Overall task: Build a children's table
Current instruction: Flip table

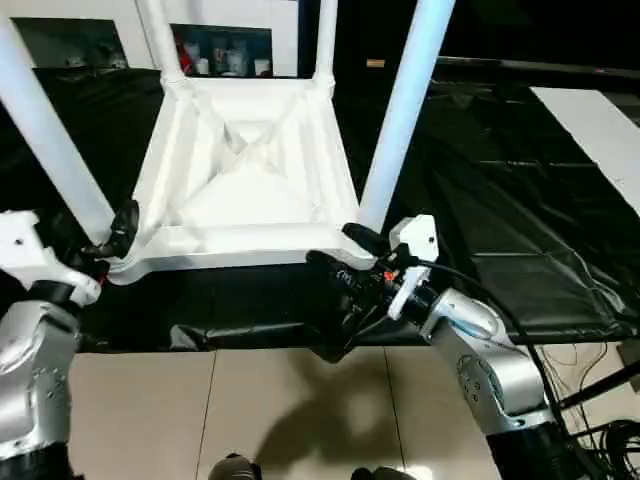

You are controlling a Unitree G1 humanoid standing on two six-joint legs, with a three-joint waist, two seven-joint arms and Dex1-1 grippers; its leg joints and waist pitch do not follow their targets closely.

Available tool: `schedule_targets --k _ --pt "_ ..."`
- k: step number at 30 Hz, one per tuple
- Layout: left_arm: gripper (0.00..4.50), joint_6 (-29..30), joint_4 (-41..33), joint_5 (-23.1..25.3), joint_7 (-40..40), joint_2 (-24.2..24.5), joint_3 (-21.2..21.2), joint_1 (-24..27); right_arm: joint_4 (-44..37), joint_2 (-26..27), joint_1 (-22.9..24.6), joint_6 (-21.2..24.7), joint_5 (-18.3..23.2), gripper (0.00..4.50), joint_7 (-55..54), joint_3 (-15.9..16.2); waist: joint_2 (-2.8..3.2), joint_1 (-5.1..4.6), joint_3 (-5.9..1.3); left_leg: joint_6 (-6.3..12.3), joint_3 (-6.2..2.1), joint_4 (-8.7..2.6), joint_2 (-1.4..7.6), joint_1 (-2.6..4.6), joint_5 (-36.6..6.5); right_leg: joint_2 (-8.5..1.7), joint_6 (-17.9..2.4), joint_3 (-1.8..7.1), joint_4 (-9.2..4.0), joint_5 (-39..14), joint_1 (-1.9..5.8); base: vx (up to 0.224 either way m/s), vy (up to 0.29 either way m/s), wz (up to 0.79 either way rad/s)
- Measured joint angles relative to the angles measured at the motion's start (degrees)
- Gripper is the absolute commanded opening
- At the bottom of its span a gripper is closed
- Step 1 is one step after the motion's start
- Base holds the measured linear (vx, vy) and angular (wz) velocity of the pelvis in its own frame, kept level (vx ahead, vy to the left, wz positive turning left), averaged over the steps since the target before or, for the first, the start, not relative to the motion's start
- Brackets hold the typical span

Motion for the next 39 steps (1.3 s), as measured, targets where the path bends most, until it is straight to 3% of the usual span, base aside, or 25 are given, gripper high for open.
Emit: schedule_targets --k 14,25,30,33,35,39 --pt "3.38 1.09 -0.36 2.95 12.93 -3.75 1.30 -3.23 0.00 -0.13 -0.01 0.04 -0.14 3.96 0.56 0.85 0.02 -0.02 0.01 0.01 0.07 0.00 0.03 -0.02 0.01 0.00 0.03 0.01 -0.05 -0.05 -0.03 0.000 0.000 0.00" --pt "2.41 2.83 -1.99 3.74 15.22 -4.99 0.28 -3.21 0.06 0.37 -0.01 0.03 -0.18 3.96 0.50 1.46 0.02 -0.02 0.01 0.01 0.05 0.00 0.03 -0.03 0.01 0.01 0.03 0.02 -0.06 -0.05 -0.04 0.000 0.000 0.00" --pt "2.23 5.20 -3.60 3.88 15.73 -5.50 -0.01 -3.25 0.04 0.07 0.01 0.48 0.72 3.96 2.66 1.83 0.13 0.05 0.05 0.01 0.06 0.00 0.02 -0.04 0.00 0.00 0.04 0.04 -0.09 -0.05 -0.03 0.000 0.000 0.00" --pt "2.23 8.22 -5.23 1.35 17.63 -7.91 1.17 -3.89 -0.06 -0.64 1.02 0.62 1.31 3.96 4.37 2.28 0.45 0.17 0.06 0.02 0.11 0.00 0.00 -0.05 0.00 -0.02 0.04 0.09 -0.14 -0.05 -0.02 0.000 0.000 0.00" --pt "2.23 10.13 -6.41 -0.99 19.61 -10.21 2.82 -4.32 0.15 -0.88 1.52 0.81 0.96 3.96 3.73 2.25 1.00 0.06 0.10 0.03 0.27 0.00 -0.03 -0.07 0.01 -0.09 0.04 0.21 -0.13 -0.05 -0.11 0.000 0.000 0.00" --pt "2.23 10.81 -7.06 -8.29 22.37 -14.99 5.57 -5.47 1.19 -0.88 1.51 1.67 -0.44 3.96 1.67 2.21 1.52 0.15 -0.12 0.03 0.64 -0.15 0.00 -0.02 0.01 -0.09 0.12 0.17 -0.09 -0.11 -0.16 0.000 0.000 0.00"
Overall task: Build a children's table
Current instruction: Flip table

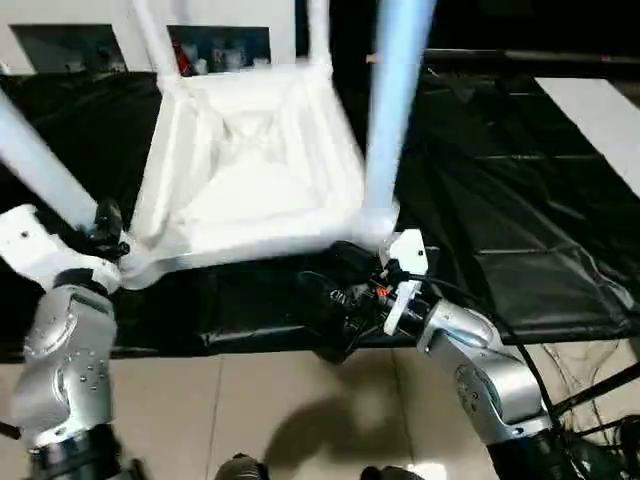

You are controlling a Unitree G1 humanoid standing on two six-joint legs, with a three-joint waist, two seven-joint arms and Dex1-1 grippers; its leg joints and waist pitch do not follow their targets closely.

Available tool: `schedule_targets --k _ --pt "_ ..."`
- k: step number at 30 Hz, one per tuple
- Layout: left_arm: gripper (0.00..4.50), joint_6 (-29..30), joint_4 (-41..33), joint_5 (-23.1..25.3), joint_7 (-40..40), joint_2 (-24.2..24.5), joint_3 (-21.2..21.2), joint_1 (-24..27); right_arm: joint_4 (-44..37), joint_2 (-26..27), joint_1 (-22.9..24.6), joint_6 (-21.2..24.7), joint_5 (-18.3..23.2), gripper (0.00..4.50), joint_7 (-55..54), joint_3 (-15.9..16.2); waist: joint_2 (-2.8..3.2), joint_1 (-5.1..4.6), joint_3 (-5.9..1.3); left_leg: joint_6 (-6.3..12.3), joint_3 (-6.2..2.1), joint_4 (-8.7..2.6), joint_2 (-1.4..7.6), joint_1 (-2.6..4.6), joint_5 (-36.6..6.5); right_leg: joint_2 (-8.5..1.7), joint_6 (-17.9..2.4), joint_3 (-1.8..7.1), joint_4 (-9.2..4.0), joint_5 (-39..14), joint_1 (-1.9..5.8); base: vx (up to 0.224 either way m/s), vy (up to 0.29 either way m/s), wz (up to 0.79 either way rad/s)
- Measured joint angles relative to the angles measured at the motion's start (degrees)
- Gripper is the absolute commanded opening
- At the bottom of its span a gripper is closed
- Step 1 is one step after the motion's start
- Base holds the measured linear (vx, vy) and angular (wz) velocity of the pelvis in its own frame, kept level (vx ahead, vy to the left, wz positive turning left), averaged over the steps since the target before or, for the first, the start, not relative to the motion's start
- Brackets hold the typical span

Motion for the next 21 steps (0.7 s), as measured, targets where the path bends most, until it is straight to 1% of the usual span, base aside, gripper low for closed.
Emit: schedule_targets --k 2,4,6,7,8,9,10,12,13,16,19,21 --pt "2.23 0.16 -0.17 -3.62 0.66 -1.84 1.10 -0.14 0.27 0.25 -0.11 0.52 -0.37 3.96 -1.07 0.00 -0.11 0.03 -0.07 0.00 0.03 -0.10 0.03 0.00 0.00 0.01 0.02 -0.04 -0.01 -0.02 0.00 0.000 0.000 0.00" --pt "2.22 0.42 -1.06 -4.99 0.90 -3.89 1.11 0.05 2.55 1.09 -0.91 1.81 -1.36 3.96 -3.64 -0.31 -0.33 0.10 -0.20 0.00 0.05 -0.10 0.03 -0.01 0.01 0.00 0.12 -0.04 -0.04 -0.08 0.02 0.000 0.000 0.00" --pt "2.21 0.76 -1.37 -5.32 0.93 -4.56 0.93 0.11 4.76 2.74 -1.61 2.38 -1.53 3.96 -6.26 -1.54 -0.36 0.06 -0.22 0.00 0.10 -0.09 0.02 -0.01 0.01 -0.02 0.27 0.01 -0.03 -0.16 0.02 0.000 0.000 0.00" --pt "2.20 0.98 -1.59 -5.32 0.94 -4.79 0.83 0.11 5.47 3.35 -1.93 2.39 -1.52 4.23 -7.32 -2.25 -0.36 0.04 -0.22 0.01 0.12 -0.09 0.02 -0.02 0.01 -0.04 0.28 0.01 -0.04 -0.17 0.01 0.000 0.000 0.00" --pt "2.20 1.40 -1.81 -5.30 0.95 -4.86 0.69 0.10 6.39 4.51 -2.47 2.40 -1.17 4.30 -8.49 -3.00 -0.36 0.02 -0.22 0.01 0.13 -0.09 0.02 0.00 0.01 -0.05 0.32 0.01 -0.03 -0.19 0.03 0.000 0.000 0.00" --pt "2.20 1.69 -2.05 -5.24 1.00 -4.86 0.68 0.11 7.58 6.00 -3.33 2.48 -0.18 4.30 -9.85 -4.52 -0.35 -0.04 -0.22 0.01 0.13 -0.09 0.02 -0.01 0.01 -0.05 0.32 0.02 -0.02 -0.19 0.01 0.000 0.000 0.00" --pt "2.20 1.98 -2.23 -5.13 1.12 -4.90 0.65 0.10 9.46 7.69 -5.01 2.57 1.44 4.33 -11.89 -7.13 -0.31 -0.10 -0.23 0.01 0.13 -0.09 0.02 -0.02 0.01 -0.05 0.32 0.02 -0.01 -0.18 -0.04 0.000 0.000 0.00" --pt "2.20 2.26 -2.38 -5.05 1.36 -5.04 0.55 0.09 10.90 9.52 -7.28 2.57 3.72 4.47 -14.23 -10.14 -0.23 -0.06 -0.28 0.01 0.14 -0.11 0.03 0.00 0.01 -0.04 0.33 0.01 0.01 -0.18 -0.02 0.000 0.000 0.00" --pt "2.20 2.41 -2.55 -5.06 1.56 -5.15 0.56 0.10 11.91 10.75 -8.72 2.59 5.81 4.50 -15.44 -12.11 -0.22 -0.06 -0.30 0.00 0.16 -0.13 0.04 0.00 0.01 -0.04 0.30 0.00 0.02 -0.17 -0.02 0.000 0.000 0.00" --pt "2.20 2.57 -3.03 -5.46 2.12 -5.54 0.53 0.18 14.43 13.11 -11.36 2.62 10.22 4.50 -16.64 -15.76 -0.23 -0.02 -0.31 0.01 0.17 -0.12 0.04 -0.02 0.02 -0.04 0.18 0.01 0.03 -0.10 -0.02 0.000 0.000 0.00" --pt "2.20 2.60 -3.47 -5.58 2.79 -5.86 0.26 0.28 17.22 15.70 -13.52 3.47 14.84 4.50 -15.86 -18.17 -0.25 -0.10 -0.32 0.01 0.19 -0.12 0.04 -0.02 0.02 -0.04 0.18 0.01 0.03 -0.10 -0.03 0.000 0.000 0.00" --pt "2.20 2.60 -3.56 -5.58 2.87 -6.15 -0.24 0.28 17.93 16.29 -14.41 4.21 16.33 4.50 -14.96 -18.37 -0.25 0.00 -0.33 0.01 0.19 -0.12 0.04 -0.03 0.02 -0.05 0.18 0.01 0.02 -0.10 -0.01 0.000 0.000 0.00"
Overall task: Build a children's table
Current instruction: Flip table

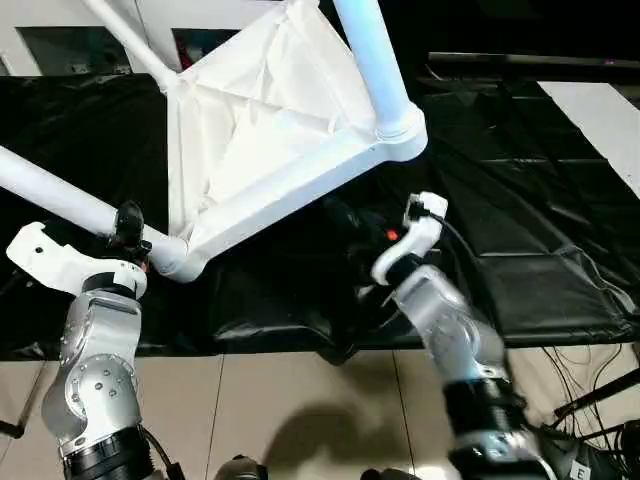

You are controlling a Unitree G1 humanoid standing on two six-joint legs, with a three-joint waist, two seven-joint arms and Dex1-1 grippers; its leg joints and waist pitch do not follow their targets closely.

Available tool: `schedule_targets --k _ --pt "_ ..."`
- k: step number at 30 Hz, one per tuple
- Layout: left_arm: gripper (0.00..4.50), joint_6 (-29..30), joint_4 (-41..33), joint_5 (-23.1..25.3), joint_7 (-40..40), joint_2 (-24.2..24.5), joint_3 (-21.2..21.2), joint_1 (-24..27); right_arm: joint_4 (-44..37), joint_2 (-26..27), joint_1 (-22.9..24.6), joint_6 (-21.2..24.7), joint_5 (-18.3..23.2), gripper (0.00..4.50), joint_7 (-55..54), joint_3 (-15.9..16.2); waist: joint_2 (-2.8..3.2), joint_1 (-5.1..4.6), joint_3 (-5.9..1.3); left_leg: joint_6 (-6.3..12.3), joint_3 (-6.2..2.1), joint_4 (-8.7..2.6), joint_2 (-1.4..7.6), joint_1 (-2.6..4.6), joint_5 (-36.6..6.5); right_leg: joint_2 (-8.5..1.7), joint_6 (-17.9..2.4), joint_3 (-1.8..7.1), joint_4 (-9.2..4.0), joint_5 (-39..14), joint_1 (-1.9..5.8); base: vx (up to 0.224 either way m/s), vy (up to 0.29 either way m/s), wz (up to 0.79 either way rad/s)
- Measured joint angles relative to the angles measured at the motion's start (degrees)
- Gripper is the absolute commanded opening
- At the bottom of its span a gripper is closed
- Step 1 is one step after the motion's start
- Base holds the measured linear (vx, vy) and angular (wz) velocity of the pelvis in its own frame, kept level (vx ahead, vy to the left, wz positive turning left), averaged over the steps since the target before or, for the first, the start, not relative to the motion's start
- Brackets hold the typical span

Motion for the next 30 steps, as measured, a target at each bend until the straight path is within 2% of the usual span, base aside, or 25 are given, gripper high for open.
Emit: schedule_targets --k 7,15,23,26,30 --pt "2.20 0.00 -0.68 0.01 0.51 -1.62 -0.26 0.01 5.32 -0.07 -1.68 0.77 0.18 4.50 3.81 0.42 -0.26 0.04 -0.13 0.09 0.08 0.01 0.00 0.00 0.06 -0.05 0.00 0.01 -0.01 0.00 0.02 0.000 0.000 0.00" --pt "2.20 0.01 -1.04 0.08 1.26 -3.16 -2.37 -0.02 16.90 -0.77 -9.60 -4.76 0.71 4.50 3.47 -2.71 -0.42 0.00 -0.10 0.29 0.17 0.02 0.01 -0.02 0.22 -0.11 -0.02 -0.03 0.07 0.02 0.01 0.000 0.000 0.00" --pt "2.19 0.03 -1.70 0.14 1.26 -3.25 -2.97 -0.01 22.96 -0.89 -13.25 -7.63 1.77 4.50 5.88 -3.74 -1.40 -0.15 0.07 0.31 0.19 0.01 0.03 0.00 0.23 -0.10 -0.03 -0.02 0.08 0.02 -0.01 0.000 0.000 0.00" --pt "2.19 0.02 -1.96 0.53 1.23 -3.04 -4.22 0.28 22.99 -0.91 -13.78 -7.15 2.15 4.50 9.56 -3.07 -1.62 -0.07 0.04 0.31 0.19 0.01 0.03 -0.02 0.23 -0.09 0.00 -0.03 0.06 0.00 0.00 0.000 0.000 0.00" --pt "2.17 -0.12 -2.15 1.33 1.05 -2.55 -4.66 0.52 21.94 -0.97 -13.59 -5.75 0.52 4.50 14.91 0.98 -1.80 -0.09 0.08 0.42 0.21 0.01 0.04 -0.08 0.30 -0.09 0.01 -0.01 0.02 -0.01 -0.05 0.000 0.000 0.00"
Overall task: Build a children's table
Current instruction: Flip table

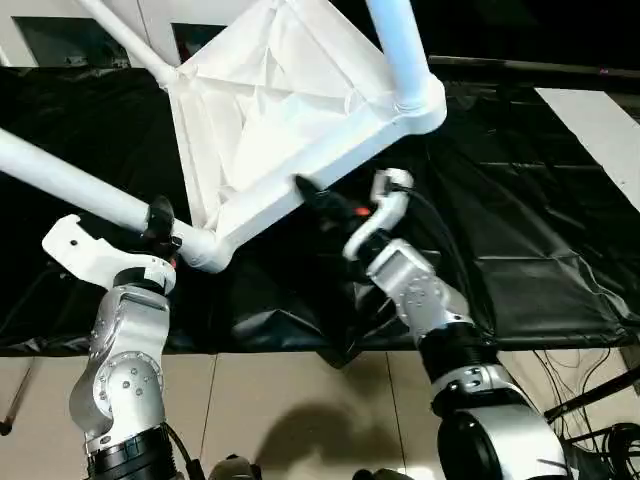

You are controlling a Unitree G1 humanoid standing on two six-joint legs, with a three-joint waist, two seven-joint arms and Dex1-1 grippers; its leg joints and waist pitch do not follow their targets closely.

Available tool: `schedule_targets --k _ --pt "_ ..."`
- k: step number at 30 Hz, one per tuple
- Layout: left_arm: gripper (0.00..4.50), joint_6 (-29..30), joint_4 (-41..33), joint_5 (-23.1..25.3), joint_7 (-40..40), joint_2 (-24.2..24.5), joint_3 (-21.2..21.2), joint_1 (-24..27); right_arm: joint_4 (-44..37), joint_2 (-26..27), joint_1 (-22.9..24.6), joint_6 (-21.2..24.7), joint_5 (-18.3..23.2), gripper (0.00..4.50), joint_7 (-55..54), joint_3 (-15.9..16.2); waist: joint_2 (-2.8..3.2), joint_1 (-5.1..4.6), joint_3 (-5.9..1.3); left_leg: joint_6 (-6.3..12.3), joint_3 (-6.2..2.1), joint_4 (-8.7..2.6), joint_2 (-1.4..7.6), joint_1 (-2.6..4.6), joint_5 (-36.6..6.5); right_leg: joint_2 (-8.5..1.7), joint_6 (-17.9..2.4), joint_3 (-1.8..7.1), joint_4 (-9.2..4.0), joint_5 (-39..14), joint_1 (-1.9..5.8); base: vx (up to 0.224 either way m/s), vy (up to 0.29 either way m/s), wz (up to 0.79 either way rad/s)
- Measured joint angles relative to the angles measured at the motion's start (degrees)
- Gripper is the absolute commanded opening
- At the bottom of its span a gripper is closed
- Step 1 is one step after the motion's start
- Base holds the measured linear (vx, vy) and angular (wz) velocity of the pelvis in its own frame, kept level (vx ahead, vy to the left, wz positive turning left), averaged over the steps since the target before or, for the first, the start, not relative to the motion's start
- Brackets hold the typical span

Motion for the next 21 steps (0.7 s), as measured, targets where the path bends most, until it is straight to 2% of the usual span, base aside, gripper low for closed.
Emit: schedule_targets --k 6,10,15,21 --pt "2.14 -0.67 0.38 0.00 -0.45 0.70 0.11 -0.07 -2.48 -0.04 1.20 1.70 0.05 4.50 2.42 0.86 -0.33 0.12 0.17 0.00 0.00 0.00 0.03 -0.04 0.00 0.01 -0.01 -0.02 0.00 0.00 -0.02 0.000 0.000 0.00" --pt "2.08 -0.66 1.24 0.11 -1.42 1.47 -0.37 -0.16 -2.27 -0.03 1.15 1.51 1.21 4.50 1.69 -0.23 -0.35 0.18 0.18 -0.01 0.00 0.00 0.02 -0.02 0.00 0.00 -0.02 -0.02 0.01 0.01 0.01 0.000 0.000 0.00" --pt "2.07 -0.48 1.44 2.59 -2.20 2.24 -3.05 -0.34 5.14 -0.07 -3.81 -1.84 0.33 4.50 -4.29 -2.59 -0.32 0.05 0.19 -0.02 0.00 -0.02 0.01 0.02 0.00 -0.02 -0.08 -0.01 0.01 0.06 0.02 0.000 0.000 0.00" --pt "2.07 -0.41 1.43 3.87 -2.90 3.30 -4.59 -0.34 7.47 -0.06 -5.05 -2.59 0.25 4.50 -5.45 -4.05 -0.11 0.03 0.32 -0.03 0.00 -0.11 0.01 0.00 0.01 0.00 -0.06 -0.01 0.00 0.04 -0.02 0.000 0.000 0.00"
